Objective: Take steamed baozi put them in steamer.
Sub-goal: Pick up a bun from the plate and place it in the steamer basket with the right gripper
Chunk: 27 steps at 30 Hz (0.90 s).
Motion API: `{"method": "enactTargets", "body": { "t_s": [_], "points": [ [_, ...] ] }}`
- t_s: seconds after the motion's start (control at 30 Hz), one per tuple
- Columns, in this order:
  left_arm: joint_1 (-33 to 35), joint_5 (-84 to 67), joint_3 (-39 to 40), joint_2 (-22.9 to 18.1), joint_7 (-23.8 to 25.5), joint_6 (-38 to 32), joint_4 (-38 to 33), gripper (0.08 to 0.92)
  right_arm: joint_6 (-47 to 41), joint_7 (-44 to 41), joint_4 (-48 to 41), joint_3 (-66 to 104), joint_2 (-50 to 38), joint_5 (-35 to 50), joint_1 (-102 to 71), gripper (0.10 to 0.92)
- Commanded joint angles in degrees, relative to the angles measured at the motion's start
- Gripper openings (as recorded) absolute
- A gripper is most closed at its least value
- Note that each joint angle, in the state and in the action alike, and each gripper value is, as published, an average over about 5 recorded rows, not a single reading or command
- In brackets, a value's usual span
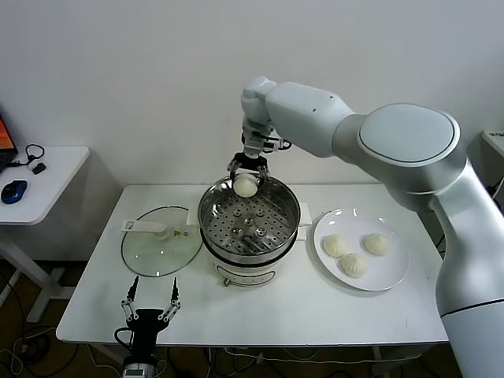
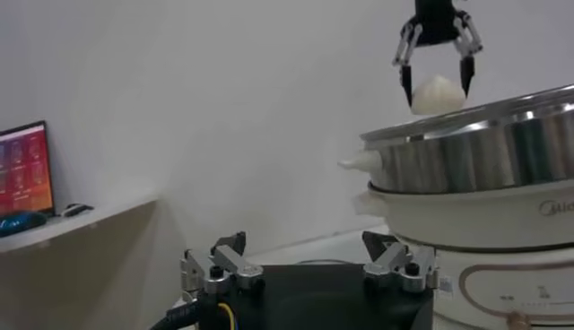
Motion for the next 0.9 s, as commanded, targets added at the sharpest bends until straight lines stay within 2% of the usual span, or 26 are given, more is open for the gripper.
{"method": "enactTargets", "body": {
  "t_s": [0.03,0.77,0.9],
  "points": [
    [-0.07,-0.09,-0.04,-2.80,-0.03,-0.11,0.25,0.823,2.78,-0.21,-3.64,1.17,1.79,-2.68,-3.26,0.738],
    [-0.19,-0.17,0.55,-2.80,-0.29,0.13,0.04,0.823,2.78,0.79,-6.86,3.54,3.03,-3.75,-5.84,0.729],
    [-0.06,-0.13,0.53,-2.80,-0.29,0.09,-0.12,0.823,2.78,1.31,-6.68,4.23,2.95,-3.73,-5.78,0.768]
  ]
}}
